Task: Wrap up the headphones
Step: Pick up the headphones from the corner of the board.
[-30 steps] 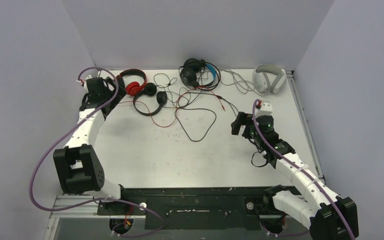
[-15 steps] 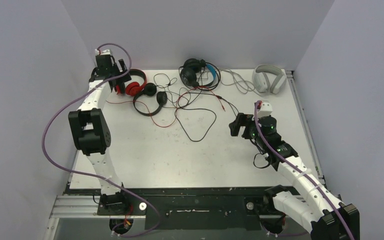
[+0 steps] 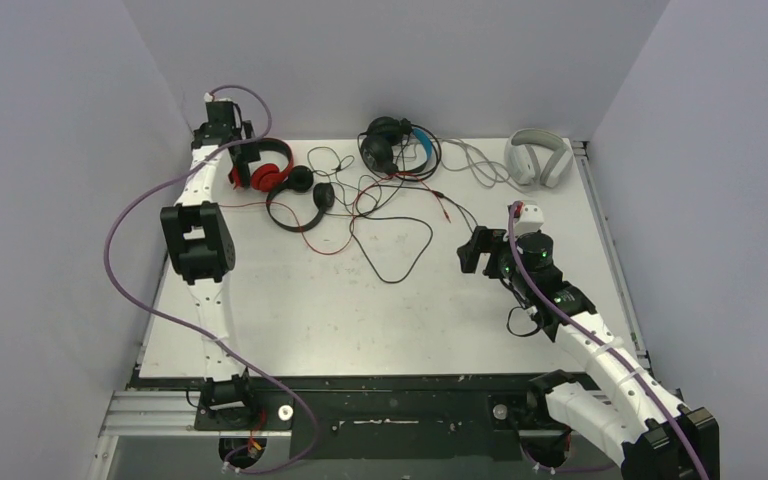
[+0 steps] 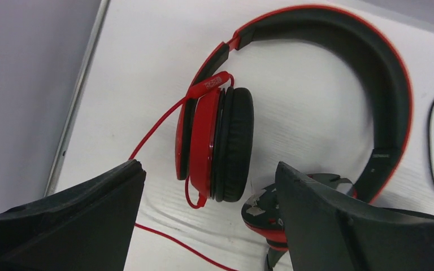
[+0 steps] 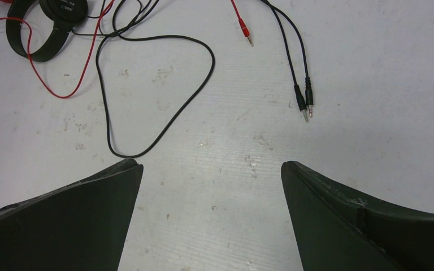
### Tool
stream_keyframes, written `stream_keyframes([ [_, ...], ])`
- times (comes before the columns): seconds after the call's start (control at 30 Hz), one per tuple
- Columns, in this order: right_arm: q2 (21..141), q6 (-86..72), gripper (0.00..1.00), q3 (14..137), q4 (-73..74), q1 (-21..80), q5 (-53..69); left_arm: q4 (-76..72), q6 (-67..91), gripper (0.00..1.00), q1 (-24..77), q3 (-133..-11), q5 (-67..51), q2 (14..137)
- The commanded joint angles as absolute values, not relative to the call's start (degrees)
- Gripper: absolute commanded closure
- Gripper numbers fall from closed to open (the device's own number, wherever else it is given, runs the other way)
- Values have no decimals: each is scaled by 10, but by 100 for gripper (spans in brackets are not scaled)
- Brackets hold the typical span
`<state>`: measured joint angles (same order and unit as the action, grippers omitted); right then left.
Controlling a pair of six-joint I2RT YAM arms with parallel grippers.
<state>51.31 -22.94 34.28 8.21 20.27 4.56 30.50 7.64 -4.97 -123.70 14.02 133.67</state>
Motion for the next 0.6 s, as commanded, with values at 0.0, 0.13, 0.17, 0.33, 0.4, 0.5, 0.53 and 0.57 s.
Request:
stream_keyframes([
  [0.0, 510, -222, 0, 365, 69, 202, 44, 356, 67, 18, -51, -1294, 147, 1391],
  [0.13, 510, -223, 0, 367, 71, 202, 42, 368, 70, 31, -52, -1329, 138, 1425],
  [0.17, 511, -223, 0, 368, 71, 202, 41, 369, 71, 35, -53, -1333, 136, 1431],
  [0.33, 516, -224, 0, 372, 71, 201, 43, 375, 80, 51, -64, -1338, 114, 1440],
  [0.4, 518, -226, 0, 374, 70, 202, 49, 386, 81, 55, -63, -1341, 130, 1431],
  [0.5, 522, -231, 0, 381, 72, 201, 56, 373, 88, 59, -65, -1314, 159, 1386],
  [0.53, 523, -231, 0, 385, 74, 201, 59, 362, 88, 60, -65, -1298, 174, 1365],
  [0.57, 524, -231, 0, 387, 75, 202, 62, 352, 89, 60, -67, -1282, 190, 1340],
])
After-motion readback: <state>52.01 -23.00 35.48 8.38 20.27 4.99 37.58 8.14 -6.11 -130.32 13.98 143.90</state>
